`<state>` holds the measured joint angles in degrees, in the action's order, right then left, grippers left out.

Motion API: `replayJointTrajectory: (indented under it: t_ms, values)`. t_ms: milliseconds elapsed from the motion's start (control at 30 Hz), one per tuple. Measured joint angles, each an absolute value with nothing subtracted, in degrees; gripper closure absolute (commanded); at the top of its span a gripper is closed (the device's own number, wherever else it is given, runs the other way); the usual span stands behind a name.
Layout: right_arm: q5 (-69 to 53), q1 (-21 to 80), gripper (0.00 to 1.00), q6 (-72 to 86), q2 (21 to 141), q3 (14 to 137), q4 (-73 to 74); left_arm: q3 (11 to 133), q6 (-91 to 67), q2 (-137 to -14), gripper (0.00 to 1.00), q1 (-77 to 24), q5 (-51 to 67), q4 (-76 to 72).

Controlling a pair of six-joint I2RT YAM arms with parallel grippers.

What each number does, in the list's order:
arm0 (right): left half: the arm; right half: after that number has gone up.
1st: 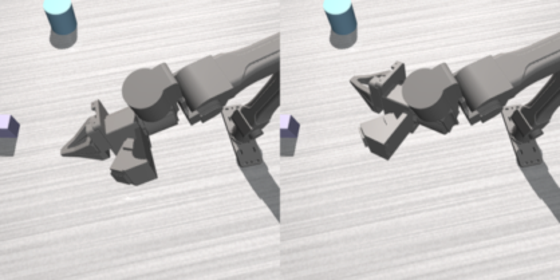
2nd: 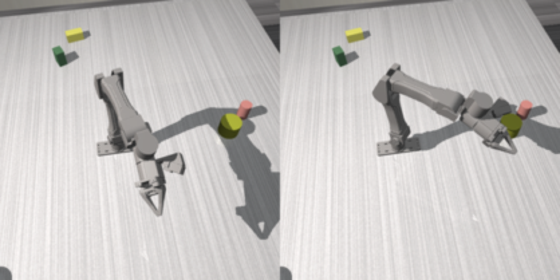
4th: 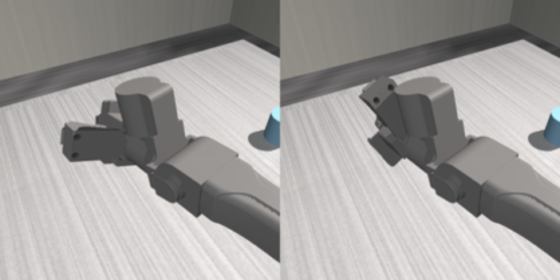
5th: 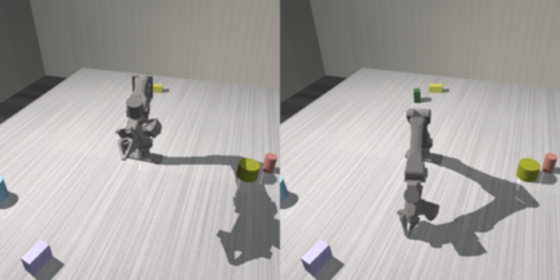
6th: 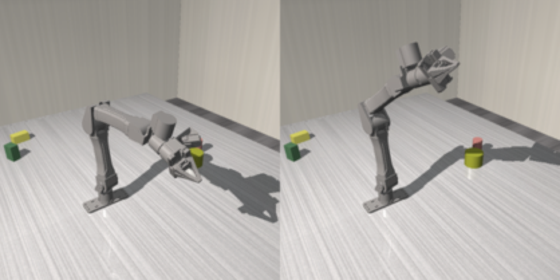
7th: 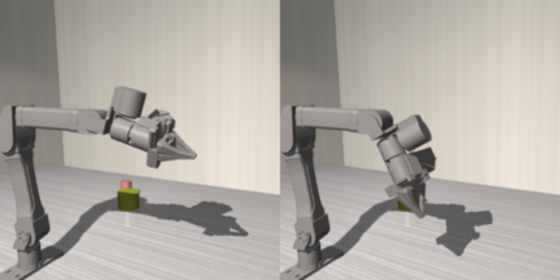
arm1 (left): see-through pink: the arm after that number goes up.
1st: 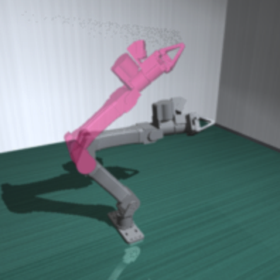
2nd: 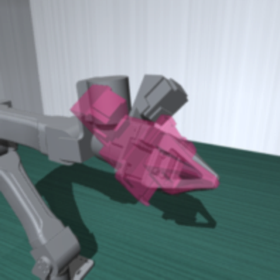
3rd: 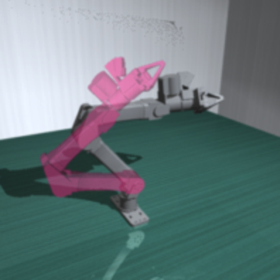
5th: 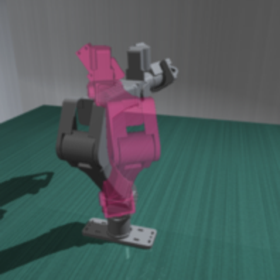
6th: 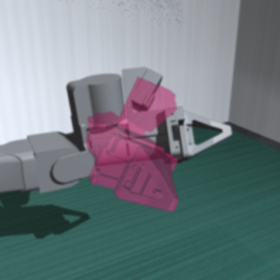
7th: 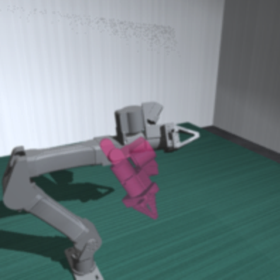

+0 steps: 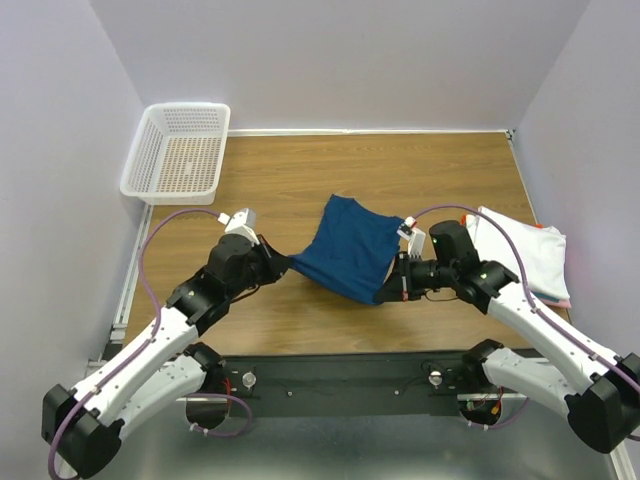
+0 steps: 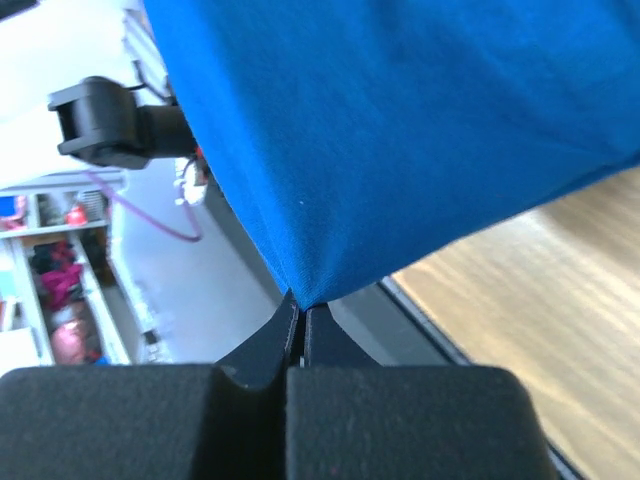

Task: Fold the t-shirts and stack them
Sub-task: Fold the tshirt

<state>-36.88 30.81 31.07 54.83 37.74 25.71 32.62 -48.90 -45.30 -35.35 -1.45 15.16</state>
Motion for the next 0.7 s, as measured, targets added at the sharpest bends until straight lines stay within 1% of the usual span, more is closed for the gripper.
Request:
replayJointTrajectory:
  t_ms: [200, 367, 533, 700]
  values:
    - [-39.92, 30.81, 0.99, 32.77, 54.78, 40.47, 27.33, 39.07, -48.95, -42.26, 1.0, -35.42, -4.47, 20.8]
    - [-40.84, 30.81, 0.99, 33.61, 54.78, 42.74, 28.36, 40.53, -48.9, -42.5, 1.0, -35.64, -6.31, 22.59]
    - [-40.66, 30.81, 0.99, 33.65, 55.0, 44.58, 28.82, 41.89, -48.66, -45.82, 1.0, -35.66, -8.47, 22.48]
    - [-38.22, 30.81, 0.99, 33.58, 57.84, 46.54, 29.58, 44.1, -48.14, -50.37, 1.0, -35.62, -10.26, 20.82]
